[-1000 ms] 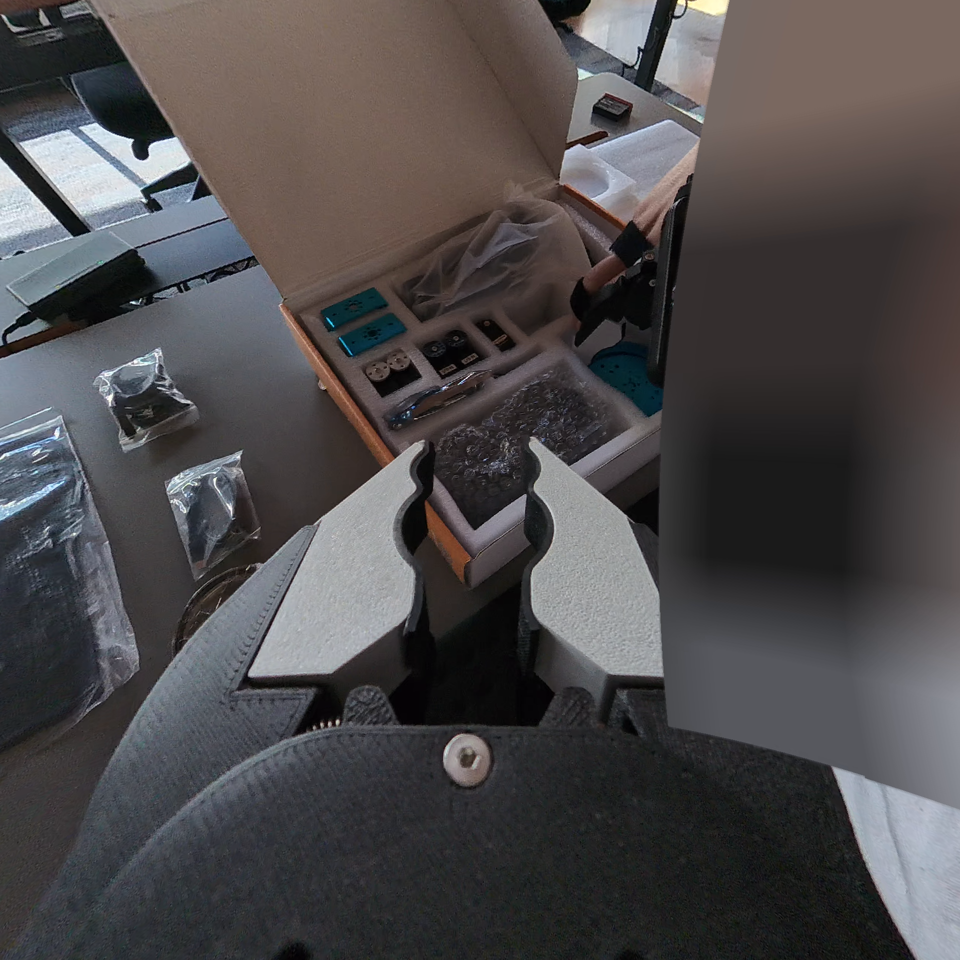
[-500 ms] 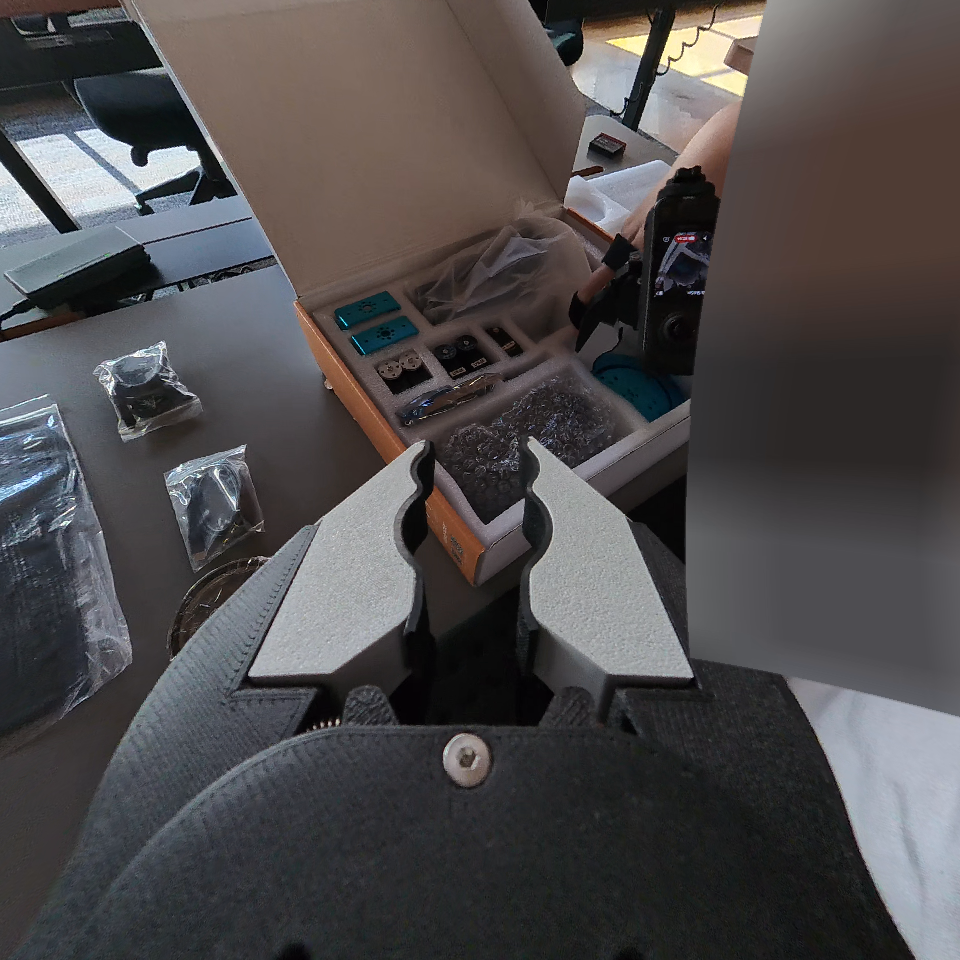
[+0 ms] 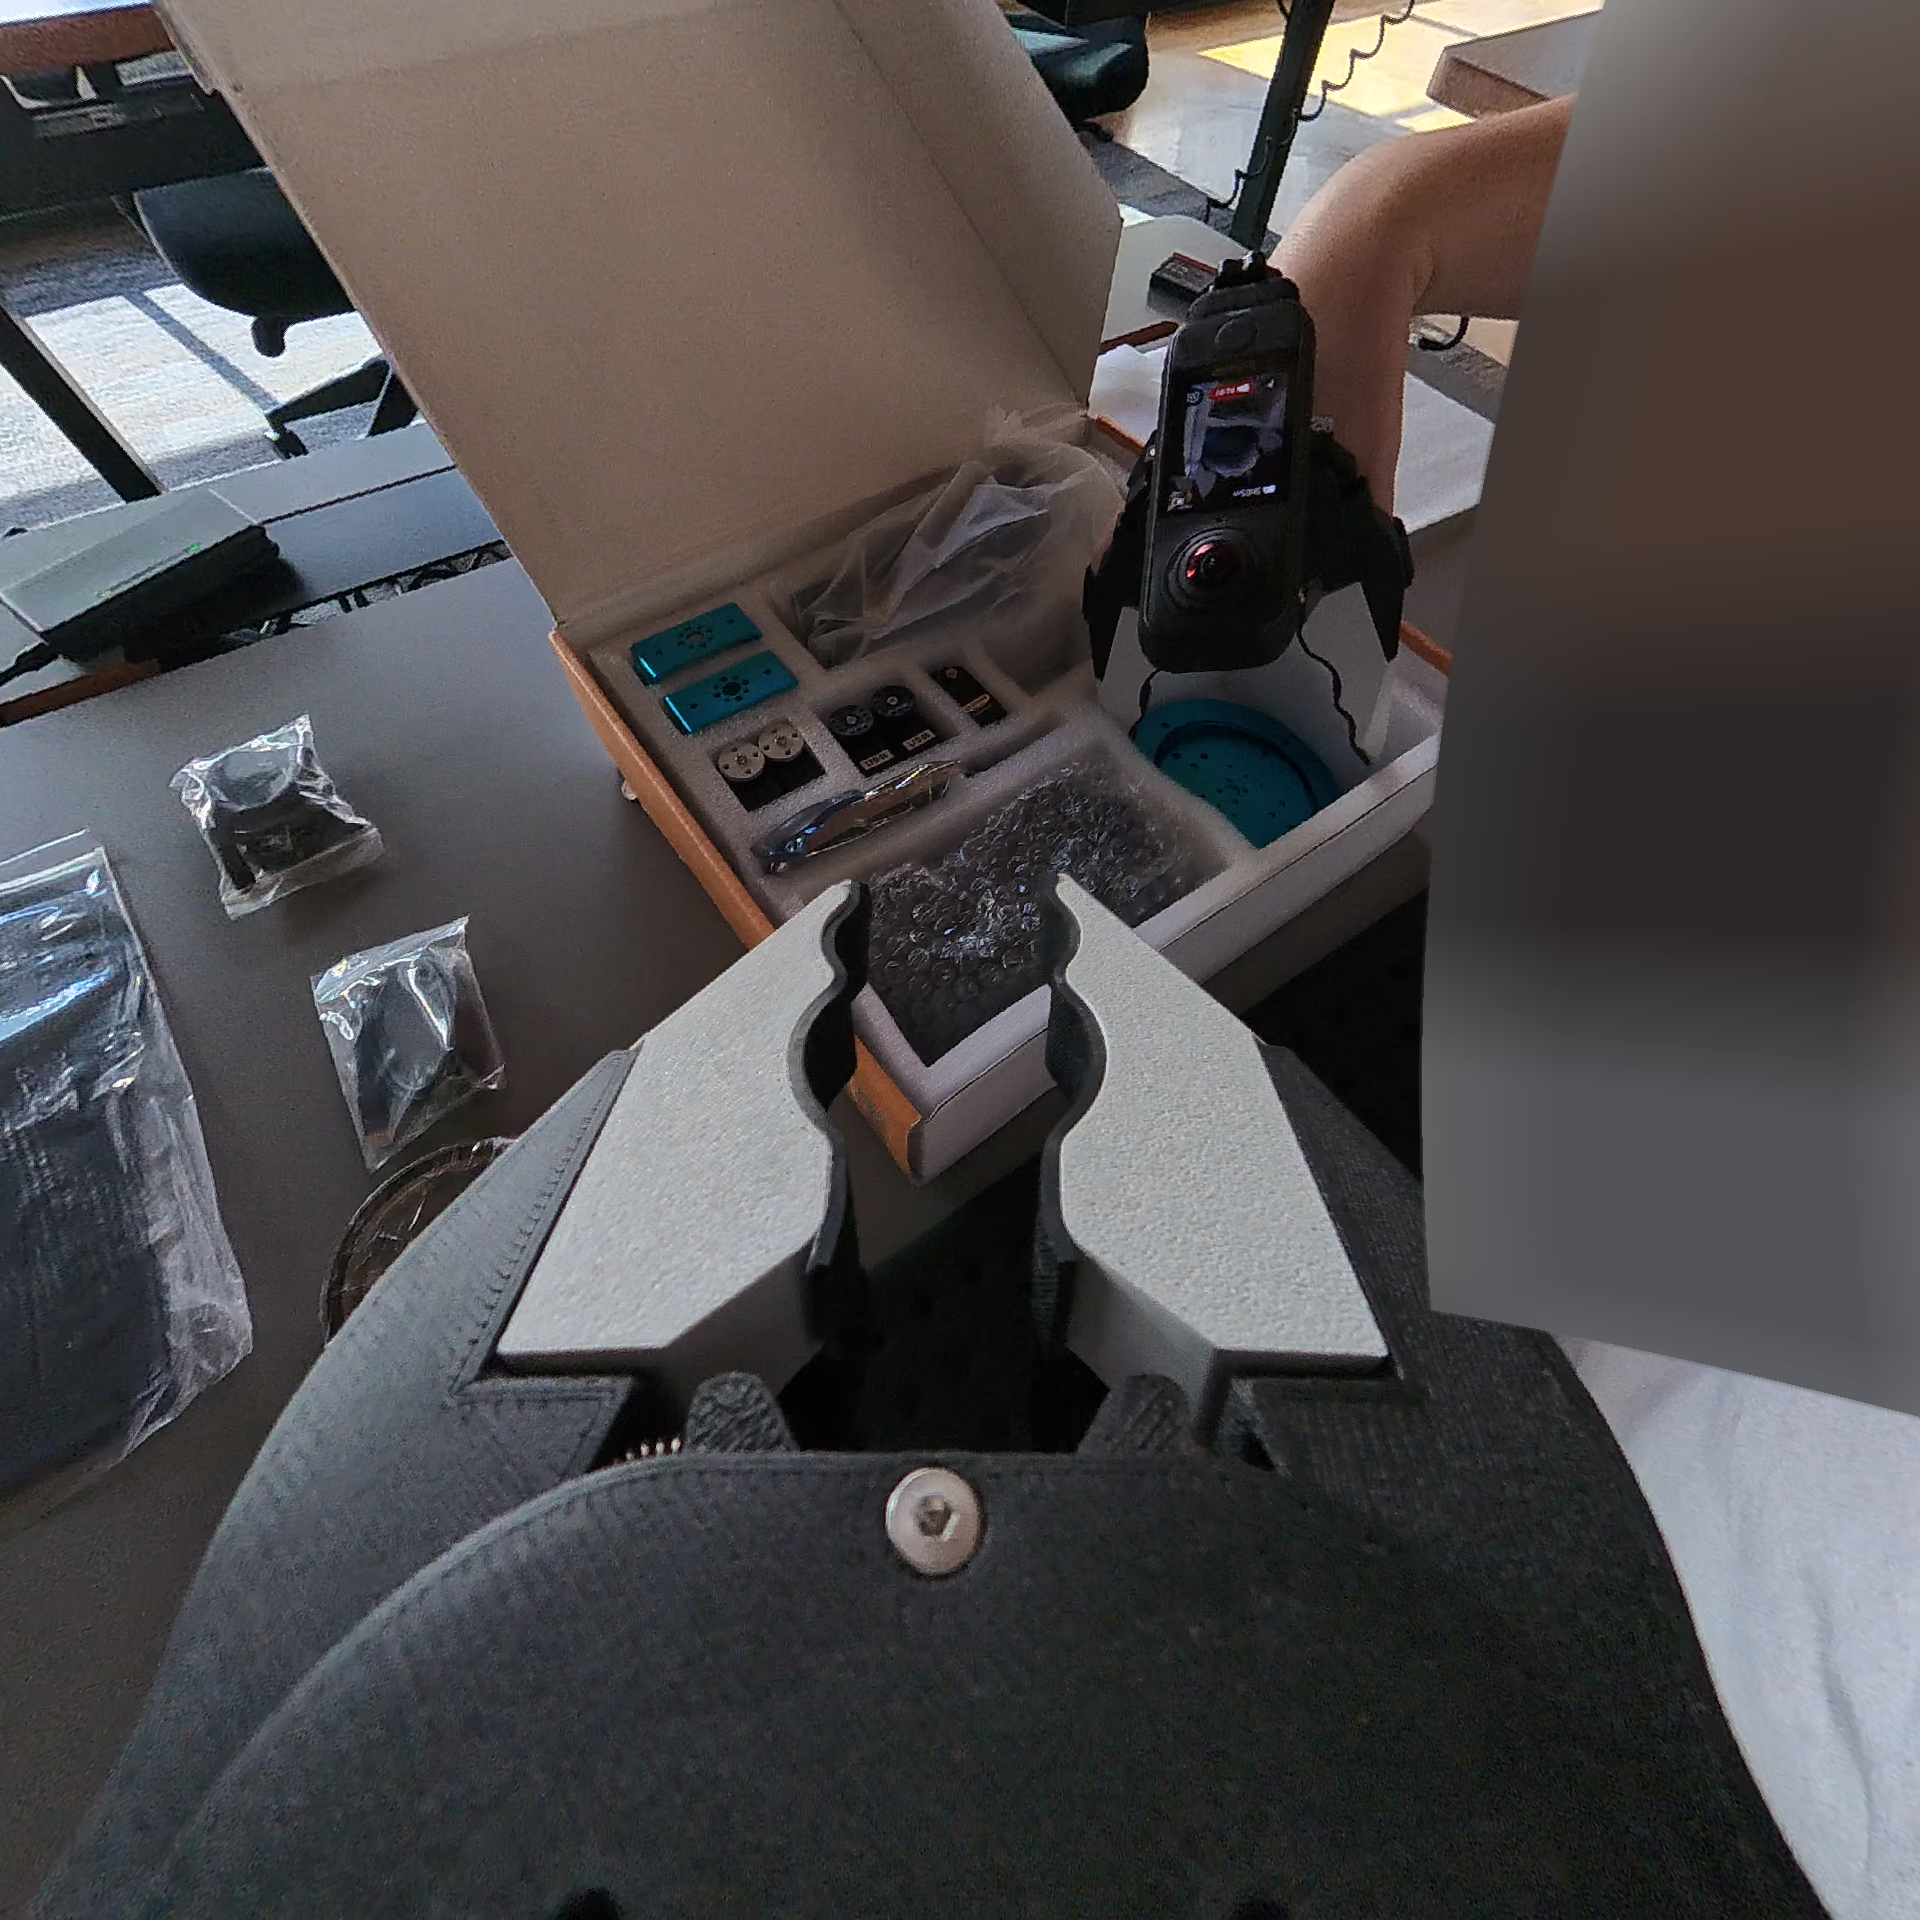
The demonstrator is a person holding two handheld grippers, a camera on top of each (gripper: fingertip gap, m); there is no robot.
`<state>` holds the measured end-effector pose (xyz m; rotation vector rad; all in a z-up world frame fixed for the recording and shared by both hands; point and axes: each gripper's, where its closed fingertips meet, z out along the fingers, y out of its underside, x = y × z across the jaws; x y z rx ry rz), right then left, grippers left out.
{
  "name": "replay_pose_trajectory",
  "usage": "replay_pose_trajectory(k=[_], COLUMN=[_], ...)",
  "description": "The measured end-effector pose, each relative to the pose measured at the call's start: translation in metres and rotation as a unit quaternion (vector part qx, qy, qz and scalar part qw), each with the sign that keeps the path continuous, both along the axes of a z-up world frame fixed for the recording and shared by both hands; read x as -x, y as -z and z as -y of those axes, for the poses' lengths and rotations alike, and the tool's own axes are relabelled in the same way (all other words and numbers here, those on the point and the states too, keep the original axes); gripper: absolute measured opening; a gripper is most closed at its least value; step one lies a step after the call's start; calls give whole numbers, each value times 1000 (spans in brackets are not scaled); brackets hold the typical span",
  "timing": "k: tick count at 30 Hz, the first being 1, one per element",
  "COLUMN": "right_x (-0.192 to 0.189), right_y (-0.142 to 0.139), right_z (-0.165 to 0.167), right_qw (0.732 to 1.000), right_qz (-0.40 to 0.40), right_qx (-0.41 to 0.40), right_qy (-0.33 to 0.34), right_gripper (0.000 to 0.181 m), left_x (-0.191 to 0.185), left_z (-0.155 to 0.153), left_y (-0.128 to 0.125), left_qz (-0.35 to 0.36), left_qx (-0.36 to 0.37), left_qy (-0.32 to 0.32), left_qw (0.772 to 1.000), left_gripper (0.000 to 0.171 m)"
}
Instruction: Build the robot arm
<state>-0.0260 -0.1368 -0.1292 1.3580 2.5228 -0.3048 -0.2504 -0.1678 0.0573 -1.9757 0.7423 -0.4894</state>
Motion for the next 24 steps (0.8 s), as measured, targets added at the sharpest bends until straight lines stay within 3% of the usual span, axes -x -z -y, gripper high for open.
replay_pose_trajectory(k=[7, 10, 17, 24], right_x=[-1, -2, -3, -5], right_y=[-14, -18, -26, -27], right_z=[-1, 0, 2, 5], right_qw=[1000, 1000, 998, 996], right_qz=[-14, -19, -49, -66], right_qx=[-9, -19, -42, -52], right_qy=[-1, -4, -1, 5], right_gripper=[105, 105, 102, 102], left_x=[-18, -38, -116, -177], left_z=[-1, -4, -10, -28], left_y=[5, 10, 64, 99], left_qz=[4, 39, 107, 105], left_qx=[12, 27, 173, 238], left_qy=[25, 47, 137, 193], left_qw=[1000, 998, 970, 946], left_gripper=[31, 29, 38, 39])
